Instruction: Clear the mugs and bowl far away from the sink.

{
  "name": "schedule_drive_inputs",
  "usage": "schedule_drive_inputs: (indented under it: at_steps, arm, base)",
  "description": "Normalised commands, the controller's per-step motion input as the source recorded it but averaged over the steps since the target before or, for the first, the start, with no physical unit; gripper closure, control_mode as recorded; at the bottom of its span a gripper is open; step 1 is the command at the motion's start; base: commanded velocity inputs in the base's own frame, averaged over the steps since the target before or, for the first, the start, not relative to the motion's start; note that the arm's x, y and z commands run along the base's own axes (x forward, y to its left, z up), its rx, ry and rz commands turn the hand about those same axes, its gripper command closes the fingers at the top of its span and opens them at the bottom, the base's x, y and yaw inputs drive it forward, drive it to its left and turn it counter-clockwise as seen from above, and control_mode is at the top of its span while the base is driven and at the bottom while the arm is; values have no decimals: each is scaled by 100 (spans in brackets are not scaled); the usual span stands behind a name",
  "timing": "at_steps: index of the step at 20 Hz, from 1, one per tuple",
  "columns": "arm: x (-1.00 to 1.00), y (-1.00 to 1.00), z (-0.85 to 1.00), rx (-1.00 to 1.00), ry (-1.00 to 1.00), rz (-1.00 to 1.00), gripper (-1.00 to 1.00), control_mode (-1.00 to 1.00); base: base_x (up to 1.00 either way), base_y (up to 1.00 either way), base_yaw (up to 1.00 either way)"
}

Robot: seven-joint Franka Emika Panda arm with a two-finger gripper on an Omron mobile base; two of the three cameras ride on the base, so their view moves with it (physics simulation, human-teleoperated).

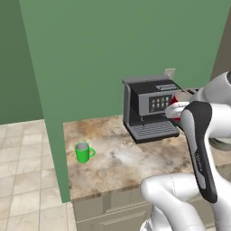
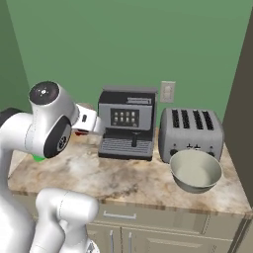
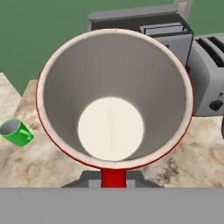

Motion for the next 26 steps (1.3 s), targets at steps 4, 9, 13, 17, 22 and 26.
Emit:
schedule_drive_inputs:
  at_steps: [4,9,13,17,22,26]
  arm:
    - [1,-4,-44,-1,0,6,100,-100]
    - [0,0,-42,-1,3,5,100,-100]
    - [10,0,-40,-3,2,2,100,-100]
    - [25,0,-50,-3,7,1,100,-100]
    - [32,0,-50,-1,13,0,100,-100]
    - [26,0,-29,0,8,0,100,-100]
  base:
    - [0,0,0]
    - [0,0,0]
    - [0,0,0]
    - [0,0,0]
    - [0,0,0]
    - [0,0,0]
